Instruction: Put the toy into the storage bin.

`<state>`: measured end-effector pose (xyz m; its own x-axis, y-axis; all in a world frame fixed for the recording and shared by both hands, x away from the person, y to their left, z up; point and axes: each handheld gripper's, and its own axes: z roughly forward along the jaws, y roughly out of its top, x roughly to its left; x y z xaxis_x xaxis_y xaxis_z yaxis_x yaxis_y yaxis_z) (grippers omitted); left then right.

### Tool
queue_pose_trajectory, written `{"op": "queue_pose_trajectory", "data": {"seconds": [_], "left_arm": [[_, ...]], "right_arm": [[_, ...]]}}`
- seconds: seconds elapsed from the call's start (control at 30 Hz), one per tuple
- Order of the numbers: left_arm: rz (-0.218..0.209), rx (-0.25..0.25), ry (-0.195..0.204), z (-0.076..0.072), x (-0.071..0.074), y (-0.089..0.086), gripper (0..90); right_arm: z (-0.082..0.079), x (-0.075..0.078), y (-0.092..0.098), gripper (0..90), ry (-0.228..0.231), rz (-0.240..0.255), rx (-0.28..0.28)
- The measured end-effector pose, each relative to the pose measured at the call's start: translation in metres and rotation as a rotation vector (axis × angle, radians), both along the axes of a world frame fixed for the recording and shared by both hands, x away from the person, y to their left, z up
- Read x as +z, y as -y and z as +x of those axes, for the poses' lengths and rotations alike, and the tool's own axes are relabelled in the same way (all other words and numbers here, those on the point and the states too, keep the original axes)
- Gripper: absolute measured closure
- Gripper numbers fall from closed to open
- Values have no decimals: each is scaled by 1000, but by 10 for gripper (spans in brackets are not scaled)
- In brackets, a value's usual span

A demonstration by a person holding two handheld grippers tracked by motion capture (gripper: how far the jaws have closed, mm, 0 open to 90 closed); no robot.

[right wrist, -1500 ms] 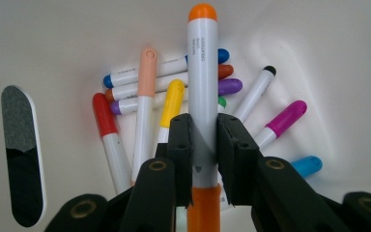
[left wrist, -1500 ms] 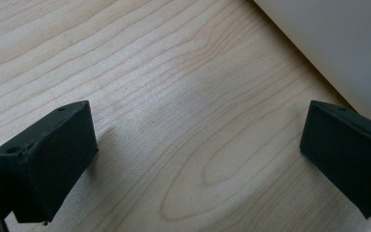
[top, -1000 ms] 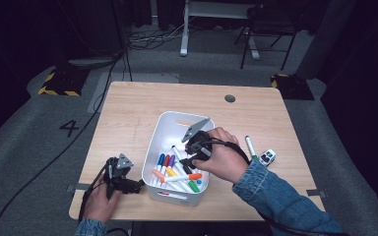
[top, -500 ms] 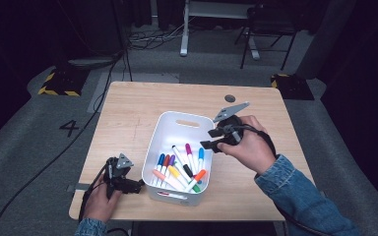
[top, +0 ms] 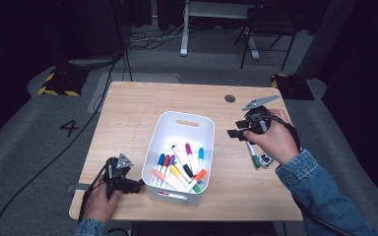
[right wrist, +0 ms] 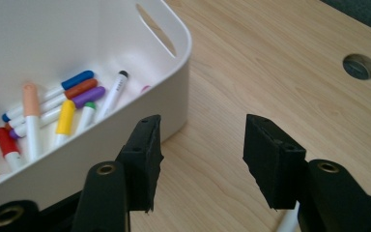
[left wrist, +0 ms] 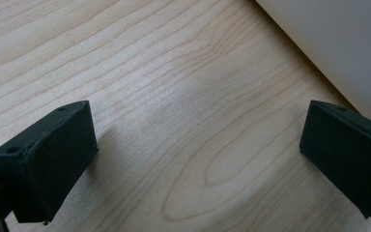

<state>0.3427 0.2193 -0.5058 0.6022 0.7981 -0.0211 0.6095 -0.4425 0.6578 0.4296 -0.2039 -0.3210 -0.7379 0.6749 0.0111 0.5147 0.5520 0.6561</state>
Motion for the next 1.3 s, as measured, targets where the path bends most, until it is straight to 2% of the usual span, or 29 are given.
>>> {"op": "queue_pose_trajectory", "data": {"seconds": [0.33,0.7,1.03,1.3], "left_arm": [[2,6,3,-1,0,0,0],[2,5,3,0,0,0,0],[2,5,2,-1,0,0,0],[1,7,2,-1,0,0,0]], "right_arm": [[19,-26,38,494,-52,-5,-135],[33,-52,69,496,-105,-29,-221],[39,-81,78,505,-163,-57,-256],[40,-106,80,517,-209,-85,-258]]}}
